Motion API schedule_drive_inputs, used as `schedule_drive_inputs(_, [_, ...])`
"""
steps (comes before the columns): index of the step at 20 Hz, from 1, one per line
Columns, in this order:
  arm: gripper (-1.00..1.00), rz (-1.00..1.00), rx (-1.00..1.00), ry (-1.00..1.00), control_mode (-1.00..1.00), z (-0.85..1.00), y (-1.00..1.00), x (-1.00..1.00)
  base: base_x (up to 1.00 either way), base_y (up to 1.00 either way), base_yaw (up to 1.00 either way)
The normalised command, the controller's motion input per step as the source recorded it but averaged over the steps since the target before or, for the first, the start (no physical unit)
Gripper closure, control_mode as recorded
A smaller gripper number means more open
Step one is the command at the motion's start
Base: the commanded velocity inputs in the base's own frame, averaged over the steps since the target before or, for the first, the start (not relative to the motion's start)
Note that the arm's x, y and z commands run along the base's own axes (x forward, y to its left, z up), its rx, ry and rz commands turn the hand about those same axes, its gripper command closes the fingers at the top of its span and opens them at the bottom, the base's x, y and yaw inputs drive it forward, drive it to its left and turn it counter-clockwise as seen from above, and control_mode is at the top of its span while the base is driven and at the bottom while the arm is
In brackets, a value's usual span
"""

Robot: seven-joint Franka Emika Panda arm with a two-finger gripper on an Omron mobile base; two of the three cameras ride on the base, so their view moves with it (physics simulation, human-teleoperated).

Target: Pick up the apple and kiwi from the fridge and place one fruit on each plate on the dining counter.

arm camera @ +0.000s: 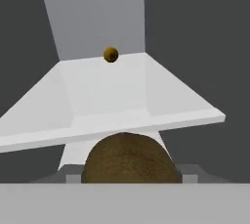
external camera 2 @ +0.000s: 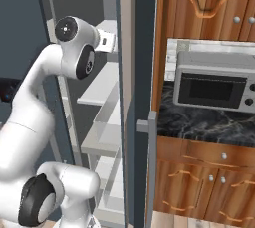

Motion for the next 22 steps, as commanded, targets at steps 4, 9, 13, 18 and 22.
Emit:
schedule_drive_inputs(4, [1.00, -0.05, 0.01, 0.01, -1.00, 0.04, 0.27, -0.90, 0.00, 0.00, 0.00])
schedule_drive_inputs(9, [1.00, -0.01, 0.01, 0.02, -1.00, 0.00, 0.26, -0.86, 0.00, 0.00, 0.00])
schedule_drive_inputs(13, [1.00, 0.04, 0.00, 0.00, -1.00, -0.08, 0.23, -0.79, 0.00, 0.00, 0.00])
schedule_drive_inputs(18, [1.00, 0.05, 0.01, 0.00, -1.00, -0.03, 0.11, -0.85, 0.00, 0.00, 0.00])
schedule_drive_inputs(22, [1.00, 0.03, 0.01, 0.00, -1.00, 0.00, 0.19, -0.87, 0.00, 0.00, 0.00])
